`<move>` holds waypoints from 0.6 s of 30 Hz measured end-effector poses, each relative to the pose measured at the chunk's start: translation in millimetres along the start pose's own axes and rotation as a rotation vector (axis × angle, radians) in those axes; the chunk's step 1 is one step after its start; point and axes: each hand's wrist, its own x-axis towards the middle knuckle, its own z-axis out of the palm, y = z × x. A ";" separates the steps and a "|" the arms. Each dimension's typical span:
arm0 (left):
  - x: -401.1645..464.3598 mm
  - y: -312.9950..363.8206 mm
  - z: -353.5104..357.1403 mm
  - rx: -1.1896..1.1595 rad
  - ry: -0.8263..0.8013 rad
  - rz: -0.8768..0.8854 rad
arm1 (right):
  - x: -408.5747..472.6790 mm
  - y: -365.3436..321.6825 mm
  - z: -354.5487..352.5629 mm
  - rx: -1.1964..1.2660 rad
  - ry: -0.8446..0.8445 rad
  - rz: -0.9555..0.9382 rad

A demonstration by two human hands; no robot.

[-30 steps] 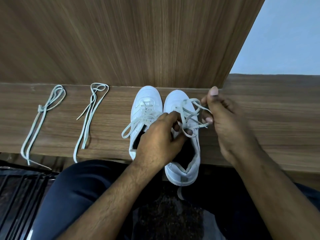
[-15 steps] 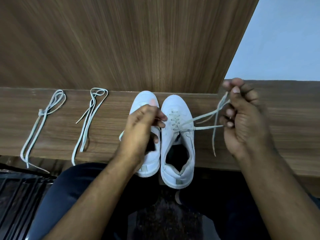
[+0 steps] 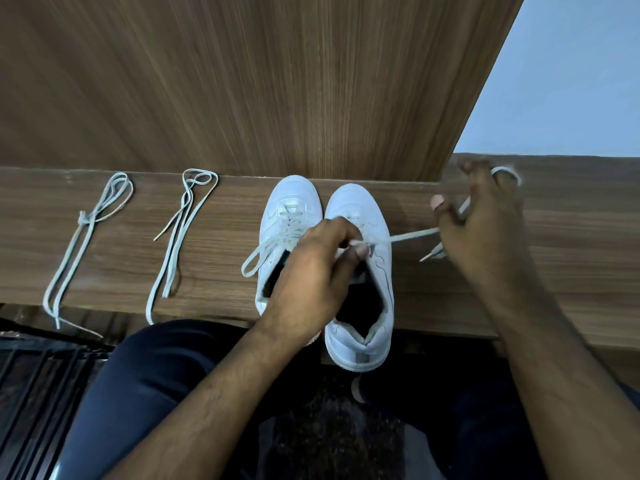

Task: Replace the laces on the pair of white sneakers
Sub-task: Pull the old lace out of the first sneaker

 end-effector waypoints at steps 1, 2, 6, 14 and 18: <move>1.1 -0.2 -1.9 -0.164 0.014 -0.068 | -0.3 -1.5 1.2 0.077 -0.072 0.018; 2.3 -0.7 -3.5 -0.313 0.020 -0.114 | -2.0 -4.0 4.1 0.125 -0.158 0.043; 3.1 9.1 -7.7 -0.688 0.033 -0.135 | -15.3 -14.9 24.6 0.105 -0.249 -0.015; 7.7 16.1 -30.7 -1.163 0.114 -0.114 | -35.8 -47.0 26.1 0.400 -0.494 -0.410; 10.0 16.9 -44.0 -1.257 0.193 -0.235 | -32.6 -42.7 31.1 0.387 -0.376 -0.270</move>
